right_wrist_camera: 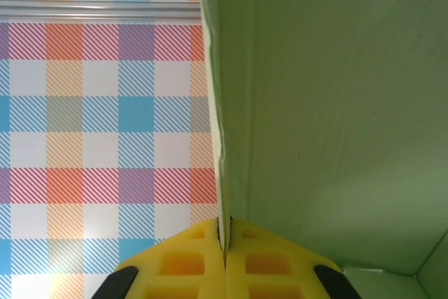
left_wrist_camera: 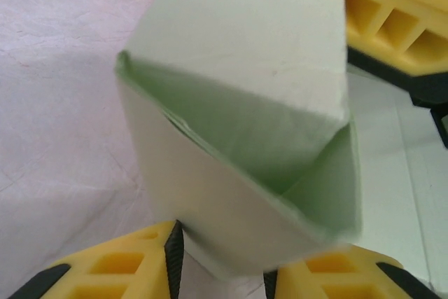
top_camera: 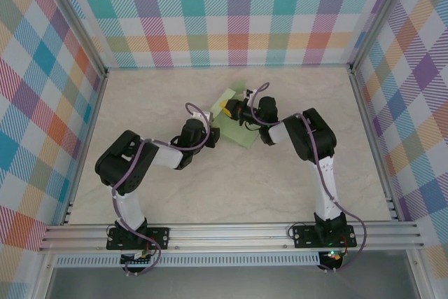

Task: Fold the paper box

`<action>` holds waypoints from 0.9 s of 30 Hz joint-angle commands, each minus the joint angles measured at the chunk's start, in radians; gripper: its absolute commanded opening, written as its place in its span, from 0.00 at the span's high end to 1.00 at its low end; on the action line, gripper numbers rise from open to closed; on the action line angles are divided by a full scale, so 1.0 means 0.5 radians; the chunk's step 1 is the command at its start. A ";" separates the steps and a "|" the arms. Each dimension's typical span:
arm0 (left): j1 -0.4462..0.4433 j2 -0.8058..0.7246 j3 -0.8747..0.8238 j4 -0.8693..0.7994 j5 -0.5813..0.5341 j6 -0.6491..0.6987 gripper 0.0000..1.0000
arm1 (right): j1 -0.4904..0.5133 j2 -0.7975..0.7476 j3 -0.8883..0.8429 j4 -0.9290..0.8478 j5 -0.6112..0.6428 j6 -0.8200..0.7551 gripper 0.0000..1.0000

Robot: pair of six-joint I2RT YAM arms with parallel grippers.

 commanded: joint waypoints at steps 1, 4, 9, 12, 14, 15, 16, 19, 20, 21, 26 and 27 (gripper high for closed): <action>-0.058 0.028 0.120 0.115 -0.036 -0.072 0.62 | 0.084 -0.048 -0.083 -0.014 -0.092 0.013 0.94; -0.092 0.056 0.167 0.071 -0.129 -0.092 0.60 | 0.092 -0.073 -0.132 0.002 -0.046 0.023 0.94; -0.107 0.097 0.276 -0.131 -0.374 -0.207 0.62 | 0.110 -0.117 -0.194 -0.009 0.005 0.035 0.94; -0.110 0.113 0.350 -0.266 -0.466 -0.238 0.63 | 0.125 -0.147 -0.213 -0.031 0.020 0.032 0.93; -0.123 0.107 0.380 -0.354 -0.605 -0.281 0.63 | 0.140 -0.160 -0.246 -0.032 0.045 0.053 0.93; -0.126 0.104 0.390 -0.388 -0.665 -0.305 0.63 | 0.150 -0.165 -0.258 -0.028 0.051 0.067 0.93; -0.126 0.101 0.395 -0.414 -0.703 -0.320 0.63 | 0.158 -0.173 -0.277 -0.022 0.062 0.080 0.93; -0.126 0.089 0.423 -0.504 -0.831 -0.335 0.64 | 0.165 -0.208 -0.321 -0.057 0.084 0.091 0.93; -0.126 0.080 0.426 -0.540 -0.890 -0.356 0.64 | 0.171 -0.228 -0.347 -0.060 0.104 0.100 0.92; -0.126 0.073 0.421 -0.553 -0.926 -0.369 0.64 | 0.173 -0.239 -0.366 -0.061 0.115 0.106 0.91; -0.124 0.055 0.412 -0.543 -0.983 -0.346 0.67 | 0.186 -0.280 -0.385 -0.151 0.133 0.088 0.88; -0.126 0.051 0.411 -0.538 -0.976 -0.341 0.69 | 0.195 -0.282 -0.389 -0.156 0.137 0.085 0.85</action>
